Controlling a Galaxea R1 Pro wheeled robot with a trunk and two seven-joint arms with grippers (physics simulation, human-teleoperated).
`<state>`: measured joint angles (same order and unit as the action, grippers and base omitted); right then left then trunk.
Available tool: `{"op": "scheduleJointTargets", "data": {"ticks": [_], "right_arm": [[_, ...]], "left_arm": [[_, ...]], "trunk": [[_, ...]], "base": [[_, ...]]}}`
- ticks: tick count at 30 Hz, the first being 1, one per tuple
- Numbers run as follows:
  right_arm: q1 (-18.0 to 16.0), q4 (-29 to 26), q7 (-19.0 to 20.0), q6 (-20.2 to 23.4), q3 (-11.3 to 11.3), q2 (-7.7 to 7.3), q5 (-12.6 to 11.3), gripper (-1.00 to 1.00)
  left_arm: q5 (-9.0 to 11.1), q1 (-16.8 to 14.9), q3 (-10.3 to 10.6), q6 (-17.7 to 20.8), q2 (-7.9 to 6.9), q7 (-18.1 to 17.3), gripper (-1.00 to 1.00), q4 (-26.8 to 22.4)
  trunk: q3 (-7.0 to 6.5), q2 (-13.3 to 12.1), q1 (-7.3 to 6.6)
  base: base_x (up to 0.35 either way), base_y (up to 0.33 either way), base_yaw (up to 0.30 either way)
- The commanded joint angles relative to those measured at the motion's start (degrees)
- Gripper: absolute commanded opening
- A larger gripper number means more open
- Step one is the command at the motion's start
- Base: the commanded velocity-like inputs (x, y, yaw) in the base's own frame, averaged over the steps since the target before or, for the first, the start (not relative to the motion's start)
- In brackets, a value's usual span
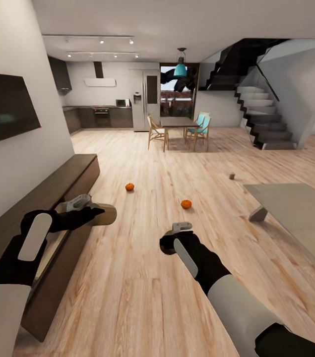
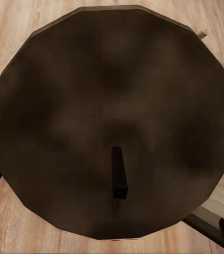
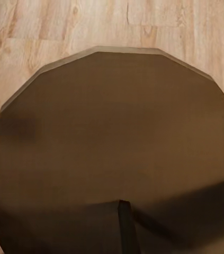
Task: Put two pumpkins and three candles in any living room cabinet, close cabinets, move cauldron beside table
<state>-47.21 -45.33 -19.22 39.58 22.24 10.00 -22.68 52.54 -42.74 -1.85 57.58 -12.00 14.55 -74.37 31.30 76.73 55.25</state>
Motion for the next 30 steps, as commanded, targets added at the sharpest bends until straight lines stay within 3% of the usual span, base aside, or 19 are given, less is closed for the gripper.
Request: {"op": "scheduleJointTargets", "data": {"ticks": [1, 21, 26, 30], "right_arm": [[0.0, 0.1, 0.0, 0.0, 0.0, 0.0, 0.0, -1.0], [0.0, 0.3, 0.1, -0.3, 0.0, 0.0, 0.0, -1.0], [0.0, 0.2, 0.1, -0.5, 0.0, 0.0, -0.1, -1.0], [0.0, 0.2, 0.1, -0.5, 0.0, 0.0, -1.5, -1.0]], "left_arm": [[0.1, 0.0, 0.0, 0.0, 0.0, 0.0, -1.0, 0.0], [0.0, 0.0, 0.0, -0.1, 0.55, 0.0, -1.0, 0.0], [0.0, 0.0, 0.0, -0.1, 1.22, 0.0, -1.0, 0.0], [0.0, 0.0, 0.0, -0.1, 1.27, 0.0, -1.0, 0.0]], "trunk": [[0.0, 0.0, 0.0], [-0.01, 0.0, 0.0], [-0.28, 0.0, 0.0], [-0.57, 0.0, 0.0]], "base": [[0.324, 0.0, 0.0], [0.334, -0.024, 0.0], [0.334, -0.122, -0.143], [0.334, -0.125, -0.2]]}}
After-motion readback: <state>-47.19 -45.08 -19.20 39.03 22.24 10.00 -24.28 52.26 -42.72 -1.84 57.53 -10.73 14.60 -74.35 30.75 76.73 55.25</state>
